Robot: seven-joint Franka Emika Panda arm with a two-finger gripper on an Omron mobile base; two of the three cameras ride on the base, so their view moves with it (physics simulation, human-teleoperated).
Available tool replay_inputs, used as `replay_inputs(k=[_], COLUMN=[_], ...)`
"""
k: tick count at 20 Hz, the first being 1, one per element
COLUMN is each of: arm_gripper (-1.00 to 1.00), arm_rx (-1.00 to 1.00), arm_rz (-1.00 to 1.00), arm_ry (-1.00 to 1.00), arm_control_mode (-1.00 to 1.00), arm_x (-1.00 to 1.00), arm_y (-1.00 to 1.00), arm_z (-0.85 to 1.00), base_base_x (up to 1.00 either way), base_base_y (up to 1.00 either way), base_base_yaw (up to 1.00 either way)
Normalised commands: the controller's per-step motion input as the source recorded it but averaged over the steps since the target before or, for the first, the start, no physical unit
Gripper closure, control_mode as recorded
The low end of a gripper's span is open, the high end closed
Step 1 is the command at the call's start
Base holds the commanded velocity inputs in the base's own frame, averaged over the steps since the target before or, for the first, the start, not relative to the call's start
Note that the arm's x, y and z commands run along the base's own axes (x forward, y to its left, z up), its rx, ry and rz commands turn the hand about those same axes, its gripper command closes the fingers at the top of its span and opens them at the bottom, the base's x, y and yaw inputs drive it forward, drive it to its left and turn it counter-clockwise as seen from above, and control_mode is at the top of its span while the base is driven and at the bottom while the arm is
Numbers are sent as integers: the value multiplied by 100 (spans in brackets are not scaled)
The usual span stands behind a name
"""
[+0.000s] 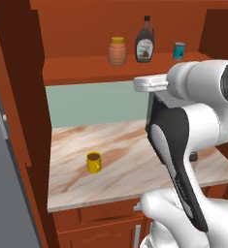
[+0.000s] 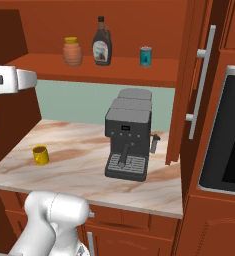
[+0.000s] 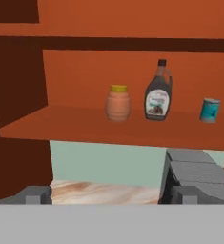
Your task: Pick the syrup bottle and honey bottle from the cabinet and place them next to the mug.
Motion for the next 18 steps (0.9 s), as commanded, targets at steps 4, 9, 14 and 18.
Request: replay_inputs(k=[4,9,14,18], arm_gripper=[-100,-100,-100,-100], arm_rx=[0,-2,0,0], arm_rz=[0,0,0,-4], arm_ry=[4,25,13,0], arm_control_mode=[-100,-100,-100,-100], arm_x=[0,42,40,51], arm_y=[-1,-1,-6,-8], arm_z=[0,1,1,0], base_base_x=[0,0,0,0], base_base_y=[0,0,0,0], base_base_yaw=[0,0,0,0])
